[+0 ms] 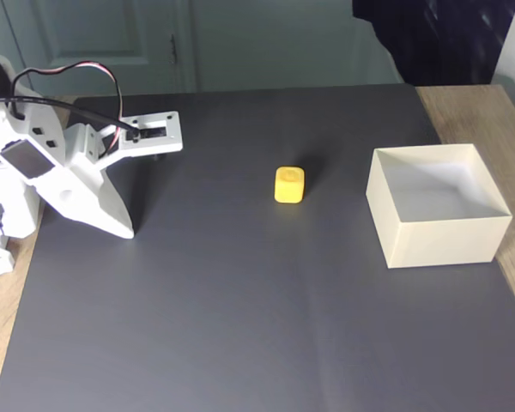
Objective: Grasp a cube block and put it in the white box.
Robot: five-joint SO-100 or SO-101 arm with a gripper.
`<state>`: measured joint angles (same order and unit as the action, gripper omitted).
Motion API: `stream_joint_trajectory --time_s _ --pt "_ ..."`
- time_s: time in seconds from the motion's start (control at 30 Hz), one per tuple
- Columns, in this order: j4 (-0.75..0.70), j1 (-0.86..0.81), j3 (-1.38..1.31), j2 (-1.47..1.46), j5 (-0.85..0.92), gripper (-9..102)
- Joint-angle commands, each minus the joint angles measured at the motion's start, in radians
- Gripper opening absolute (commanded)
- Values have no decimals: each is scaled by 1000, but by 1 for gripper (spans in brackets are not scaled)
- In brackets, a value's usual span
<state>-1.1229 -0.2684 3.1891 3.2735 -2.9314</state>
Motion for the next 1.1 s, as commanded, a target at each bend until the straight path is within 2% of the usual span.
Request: stream_joint_trajectory --time_s 0.0,0.1,0.37,0.5,0.63,0.87,1.07 --pt "-6 3 -5 8 -6 0" --pt "5 -3 -5 8 -35 0" --pt "209 35 -29 -15 -40 0" --pt "356 64 -150 -275 -38 0" --pt "494 72 -399 -649 -31 0" --pt "506 57 -899 -1104 -25 0" --pt "469 44 -1108 -1266 -11 0"
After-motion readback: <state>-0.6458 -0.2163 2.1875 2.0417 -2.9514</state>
